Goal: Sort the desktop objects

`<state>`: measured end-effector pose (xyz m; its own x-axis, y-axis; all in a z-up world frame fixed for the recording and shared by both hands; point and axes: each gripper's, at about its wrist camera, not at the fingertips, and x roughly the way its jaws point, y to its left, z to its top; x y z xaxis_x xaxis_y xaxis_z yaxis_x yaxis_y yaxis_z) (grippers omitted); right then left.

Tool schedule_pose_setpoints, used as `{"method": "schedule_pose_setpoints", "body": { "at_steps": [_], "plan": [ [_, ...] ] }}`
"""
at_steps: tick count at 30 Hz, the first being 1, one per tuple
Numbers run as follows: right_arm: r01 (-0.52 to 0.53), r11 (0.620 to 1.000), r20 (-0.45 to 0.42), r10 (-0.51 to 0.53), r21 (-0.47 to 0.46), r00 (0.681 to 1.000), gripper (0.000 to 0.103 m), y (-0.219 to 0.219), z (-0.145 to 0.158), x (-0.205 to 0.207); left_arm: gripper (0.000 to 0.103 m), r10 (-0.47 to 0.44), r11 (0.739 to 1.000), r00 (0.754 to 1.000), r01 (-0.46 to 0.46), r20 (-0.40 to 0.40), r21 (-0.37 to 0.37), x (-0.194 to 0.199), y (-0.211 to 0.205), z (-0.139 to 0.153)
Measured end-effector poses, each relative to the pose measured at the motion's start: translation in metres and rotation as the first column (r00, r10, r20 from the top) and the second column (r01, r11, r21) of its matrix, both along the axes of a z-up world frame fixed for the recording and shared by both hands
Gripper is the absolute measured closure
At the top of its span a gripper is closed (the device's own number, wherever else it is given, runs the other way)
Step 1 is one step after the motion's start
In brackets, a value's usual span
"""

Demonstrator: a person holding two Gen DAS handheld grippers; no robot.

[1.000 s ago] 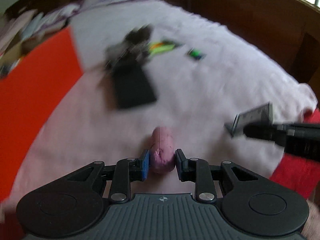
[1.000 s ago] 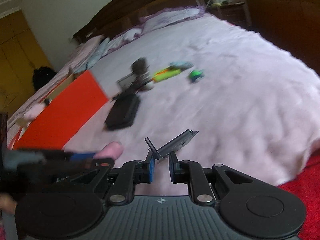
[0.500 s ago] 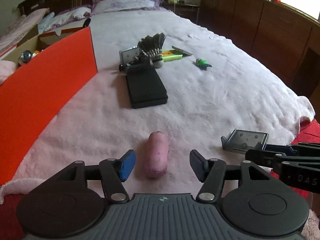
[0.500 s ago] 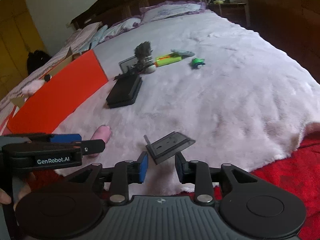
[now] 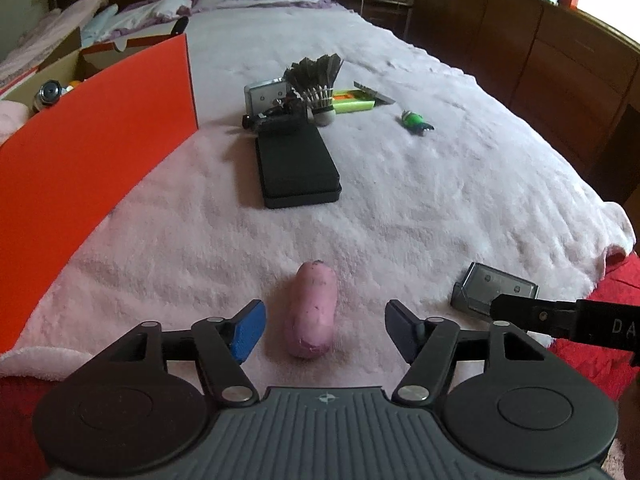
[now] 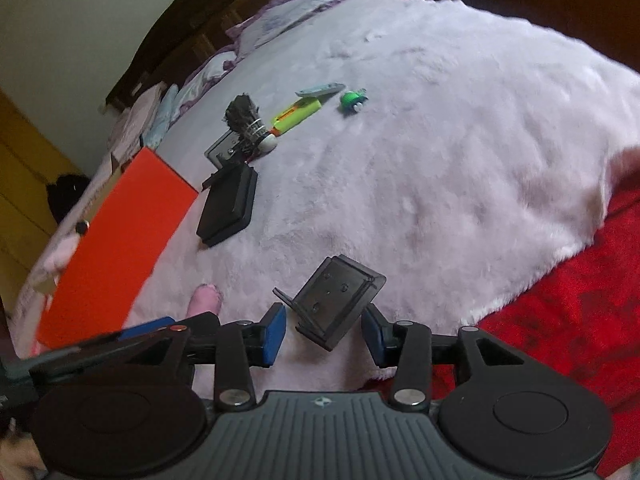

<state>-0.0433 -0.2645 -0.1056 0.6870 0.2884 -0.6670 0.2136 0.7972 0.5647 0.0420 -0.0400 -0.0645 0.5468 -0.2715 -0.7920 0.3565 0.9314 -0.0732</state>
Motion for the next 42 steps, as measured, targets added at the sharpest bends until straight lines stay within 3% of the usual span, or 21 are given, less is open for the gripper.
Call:
{"method": "schedule_pose_setpoints", "body": {
  "at_steps": [6, 16, 19, 22, 32, 34, 37, 42],
  "plan": [
    [0.046, 0.997, -0.03, -0.044, 0.068, 0.999, 0.062, -0.006, -0.012, 0.007, 0.046, 0.015, 1.0, 0.999, -0.015, -0.048, 0.003, 0.012, -0.004, -0.014],
    [-0.025, 0.994, -0.026, 0.022, -0.11, 0.999, 0.061, 0.017, -0.005, 0.013, 0.043, 0.028, 1.0, 0.999, -0.027, -0.045, 0.016, 0.015, -0.004, -0.018],
    [-0.031, 0.993, -0.032, 0.028, -0.114, 0.999, 0.06, 0.017, -0.006, 0.016, 0.046, 0.029, 0.999, 0.999, -0.028, -0.042, 0.018, 0.015, -0.004, -0.018],
    [-0.025, 0.996, -0.036, 0.022, -0.088, 0.999, 0.061, 0.012, -0.008, 0.017, 0.058, 0.028, 1.0, 0.999, -0.028, -0.041, 0.008, 0.015, -0.003, -0.015],
    [-0.066, 0.984, -0.044, 0.06, -0.163, 0.997, 0.055, 0.024, -0.004, 0.022, 0.051, -0.018, 0.999, 0.999, 0.019, -0.033, 0.045, 0.021, -0.01, -0.021],
    [-0.07, 0.981, -0.048, 0.063, -0.181, 0.997, 0.055, 0.027, -0.003, 0.022, 0.054, -0.012, 0.999, 1.0, 0.013, -0.027, 0.035, 0.02, -0.009, -0.02],
    [-0.078, 0.977, -0.047, 0.069, -0.199, 0.996, 0.055, 0.029, -0.003, 0.023, 0.074, 0.002, 1.0, 1.0, -0.002, -0.02, 0.014, 0.019, -0.005, -0.016],
    [-0.081, 0.973, -0.041, 0.074, -0.218, 0.996, 0.055, 0.03, -0.003, 0.021, 0.075, 0.026, 1.0, 0.999, -0.027, -0.031, -0.013, 0.018, 0.001, -0.011]
  ]
}}
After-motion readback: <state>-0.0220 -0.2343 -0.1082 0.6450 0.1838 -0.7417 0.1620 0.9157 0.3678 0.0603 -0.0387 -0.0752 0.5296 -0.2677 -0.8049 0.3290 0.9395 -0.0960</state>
